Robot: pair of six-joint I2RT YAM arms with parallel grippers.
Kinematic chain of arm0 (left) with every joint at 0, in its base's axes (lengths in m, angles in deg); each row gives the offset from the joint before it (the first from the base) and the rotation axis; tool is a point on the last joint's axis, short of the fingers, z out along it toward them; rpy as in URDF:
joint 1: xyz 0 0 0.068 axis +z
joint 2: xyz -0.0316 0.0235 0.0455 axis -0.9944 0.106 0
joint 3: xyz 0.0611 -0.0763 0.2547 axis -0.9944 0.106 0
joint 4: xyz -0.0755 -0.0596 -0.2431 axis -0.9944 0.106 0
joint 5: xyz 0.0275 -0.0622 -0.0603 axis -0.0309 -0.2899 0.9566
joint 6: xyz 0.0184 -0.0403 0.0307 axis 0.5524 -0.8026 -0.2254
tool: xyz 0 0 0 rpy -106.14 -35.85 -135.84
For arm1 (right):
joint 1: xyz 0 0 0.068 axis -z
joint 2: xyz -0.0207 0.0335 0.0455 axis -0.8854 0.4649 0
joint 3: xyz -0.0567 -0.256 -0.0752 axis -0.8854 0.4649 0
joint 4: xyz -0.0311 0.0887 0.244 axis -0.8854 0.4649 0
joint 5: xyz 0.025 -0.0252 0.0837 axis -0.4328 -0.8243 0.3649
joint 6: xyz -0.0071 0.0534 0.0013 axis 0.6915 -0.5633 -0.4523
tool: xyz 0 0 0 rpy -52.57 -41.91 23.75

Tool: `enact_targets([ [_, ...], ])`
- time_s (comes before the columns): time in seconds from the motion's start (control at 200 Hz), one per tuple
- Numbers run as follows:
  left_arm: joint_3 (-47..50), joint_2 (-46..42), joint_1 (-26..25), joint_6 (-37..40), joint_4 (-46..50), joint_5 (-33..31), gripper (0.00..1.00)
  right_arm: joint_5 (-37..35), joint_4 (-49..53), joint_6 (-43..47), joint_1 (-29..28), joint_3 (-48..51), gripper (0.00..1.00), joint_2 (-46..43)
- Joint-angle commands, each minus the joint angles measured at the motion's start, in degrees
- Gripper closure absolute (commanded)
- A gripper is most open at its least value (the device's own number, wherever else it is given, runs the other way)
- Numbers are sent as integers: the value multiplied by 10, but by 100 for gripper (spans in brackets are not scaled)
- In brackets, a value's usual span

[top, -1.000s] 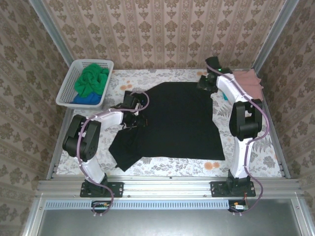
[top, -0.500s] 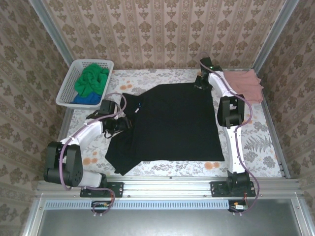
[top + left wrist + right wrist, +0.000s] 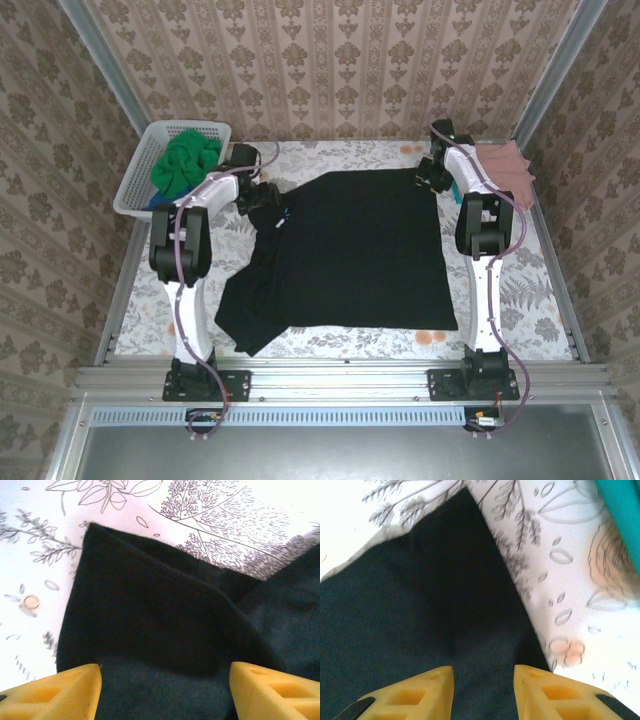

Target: Fold and stack the t-shirts

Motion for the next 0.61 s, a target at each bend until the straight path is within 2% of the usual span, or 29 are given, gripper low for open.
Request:
enact_targets([
  [0.0, -79, 35, -6, 36, 49, 15, 29, 2, -37, 17, -27, 76, 61, -113],
  [0.06, -105, 52, -12, 39, 57, 14, 29, -5, -65, 19, -48, 141, 60, -161],
  [0.1, -118, 60, -17, 44, 60, 16, 33, -7, -90, 19, -64, 190, 60, -194],
  [0.145, -134, 69, -22, 49, 65, 18, 45, -8, -125, 13, -88, 256, 60, -232],
  [0.175, -145, 74, -25, 48, 72, 21, 57, -7, -143, 10, -100, 287, 59, -250],
  [0.205, -154, 76, -26, 49, 78, 30, 66, -5, -165, 4, -115, 329, 59, -271],
  [0.4, -152, 27, -34, 62, 63, 90, 100, 16, -251, -35, -165, 484, 59, -313],
  [0.525, -147, -1, -34, 62, 82, 50, 100, 14, -245, -32, -175, 502, 60, -305],
  [0.54, -144, -2, -35, 62, 83, 42, 94, 13, -246, -31, -176, 505, 60, -306],
  [0.545, -143, -2, -35, 62, 84, 40, 87, 13, -246, -31, -176, 506, 60, -305],
  [0.555, -142, -2, -35, 61, 85, 34, 86, 13, -246, -31, -177, 508, 60, -306],
  [0.58, -140, 0, -36, 60, 87, 20, 67, 13, -248, -30, -179, 513, 60, -306],
  [0.6, -140, 3, -36, 59, 90, 8, 59, 13, -250, -29, -180, 517, 59, -307],
])
